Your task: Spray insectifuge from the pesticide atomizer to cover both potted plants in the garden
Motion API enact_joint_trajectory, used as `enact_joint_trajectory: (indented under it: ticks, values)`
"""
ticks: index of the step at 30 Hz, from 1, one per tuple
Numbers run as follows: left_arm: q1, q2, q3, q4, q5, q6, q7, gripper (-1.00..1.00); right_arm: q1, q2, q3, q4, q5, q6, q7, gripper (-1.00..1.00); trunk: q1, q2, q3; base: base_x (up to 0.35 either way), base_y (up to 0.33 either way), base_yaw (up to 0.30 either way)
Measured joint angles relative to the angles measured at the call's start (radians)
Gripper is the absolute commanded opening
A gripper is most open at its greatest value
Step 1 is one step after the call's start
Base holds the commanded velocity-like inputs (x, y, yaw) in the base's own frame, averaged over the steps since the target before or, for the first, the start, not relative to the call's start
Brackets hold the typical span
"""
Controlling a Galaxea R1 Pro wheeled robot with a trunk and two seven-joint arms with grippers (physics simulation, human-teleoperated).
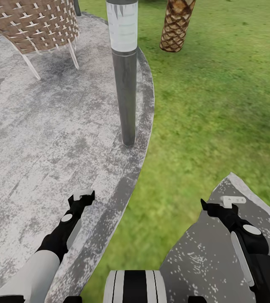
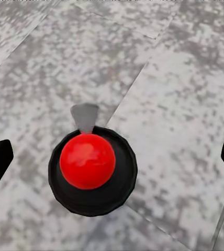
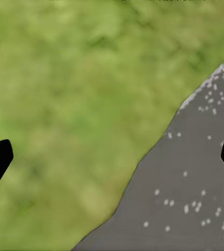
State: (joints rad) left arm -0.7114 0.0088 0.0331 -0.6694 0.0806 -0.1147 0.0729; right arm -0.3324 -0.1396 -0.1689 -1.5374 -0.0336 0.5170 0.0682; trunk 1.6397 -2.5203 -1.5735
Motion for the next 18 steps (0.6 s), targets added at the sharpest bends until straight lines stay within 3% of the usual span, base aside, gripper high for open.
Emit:
enact_joint_trajectory:
  ticks: [13,18]
  values:
    - [0.000,0.000,0.000,0.000,0.000,0.000,0.000,1.00,0.000,0.000,-0.001,0.000,0.000,0.000,0.000,1.00,0.000,0.000,0.000,0.008,0.001,0.005]
    - [0.000,0.000,0.000,0.000,0.000,0.000,0.000,1.00,0.000,-0.001,-0.001,0.000,0.000,0.000,0.000,1.00,0.000,0.000,0.000,0.001,0.000,0.107]
